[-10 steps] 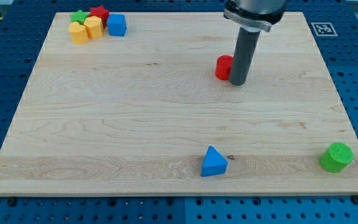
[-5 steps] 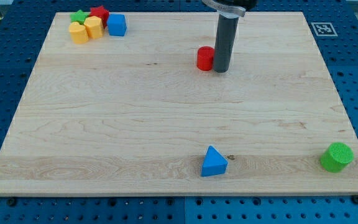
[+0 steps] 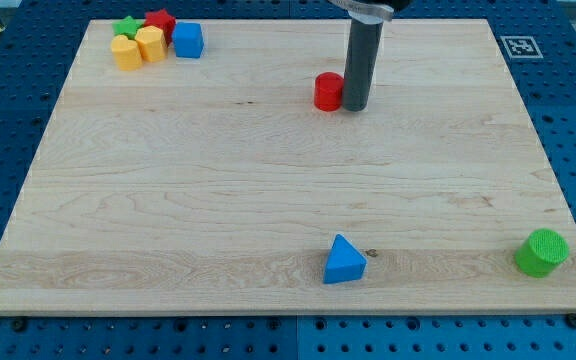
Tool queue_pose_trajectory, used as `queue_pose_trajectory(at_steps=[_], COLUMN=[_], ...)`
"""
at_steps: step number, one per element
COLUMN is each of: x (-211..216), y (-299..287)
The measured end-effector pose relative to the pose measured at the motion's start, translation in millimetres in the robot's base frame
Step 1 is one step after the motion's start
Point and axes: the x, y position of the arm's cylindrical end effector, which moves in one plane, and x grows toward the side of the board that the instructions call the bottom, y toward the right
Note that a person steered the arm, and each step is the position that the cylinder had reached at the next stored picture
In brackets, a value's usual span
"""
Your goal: Move the red circle into the group of the blocks
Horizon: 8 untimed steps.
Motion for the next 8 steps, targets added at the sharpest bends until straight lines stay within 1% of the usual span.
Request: queue_pose_trajectory(at_steps=[1, 2, 3, 4, 5, 6, 7, 8], x=[-27.0, -30.2, -42.2, -39.0, -15.1, -19.4, -36.8, -41.8], y=[-21.3, -47.3, -74.6, -83.4, -70.3, -93.6, -127.9, -155.6])
